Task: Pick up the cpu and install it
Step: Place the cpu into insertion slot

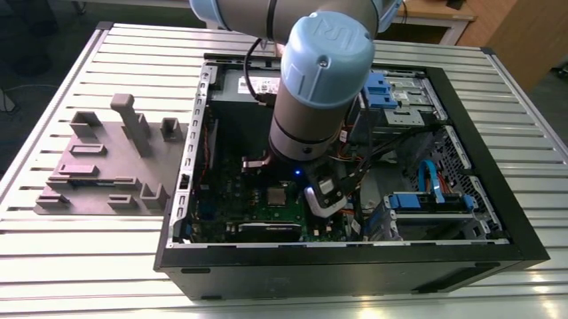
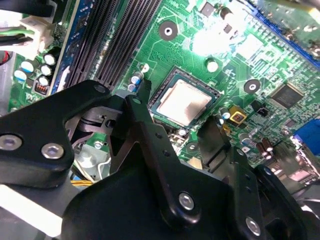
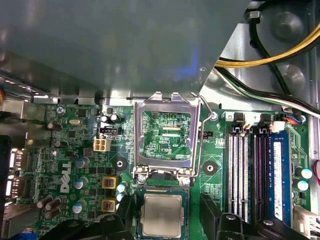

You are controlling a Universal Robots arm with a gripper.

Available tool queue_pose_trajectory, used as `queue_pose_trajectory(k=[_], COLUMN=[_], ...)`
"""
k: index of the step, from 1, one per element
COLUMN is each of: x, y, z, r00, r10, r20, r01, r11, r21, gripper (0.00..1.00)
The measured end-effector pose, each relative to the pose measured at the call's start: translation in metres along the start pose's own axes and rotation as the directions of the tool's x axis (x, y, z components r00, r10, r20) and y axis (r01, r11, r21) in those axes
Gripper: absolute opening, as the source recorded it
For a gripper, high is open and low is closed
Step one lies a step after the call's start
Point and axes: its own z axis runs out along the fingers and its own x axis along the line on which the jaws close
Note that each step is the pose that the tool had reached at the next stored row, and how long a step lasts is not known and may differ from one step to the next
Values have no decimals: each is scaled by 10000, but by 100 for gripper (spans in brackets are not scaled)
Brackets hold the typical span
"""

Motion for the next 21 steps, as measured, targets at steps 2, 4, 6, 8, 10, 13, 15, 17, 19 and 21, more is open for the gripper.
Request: queue_pose_trajectory(k=[2,4,6,8,10,13,15,17,19,21], x=[1,4,6,7,9,10,11,11,12,13], y=[4,9,12,15,17,21,22,24,25,26], z=[-35,-73,-104,-125,-147,-177,-188,-200,-212,-223], r00=[10000,10000,10000,10000,10000,10000,10000,10000,10000,10000], r10=[-1,0,1,1,2,1,1,0,1,1], r20=[0,-4,-7,-7,-7,-7,-7,-8,-9,-10], r01=[1,0,-1,-1,-2,-1,-1,0,-1,-1], r11=[10000,10000,10000,10000,10000,10000,10000,10000,10000,10000], r21=[-3,-1,-2,-2,-2,-2,-3,-4,-3,-2], gripper=[65,65,65,65,65,63,57,51,39,33])
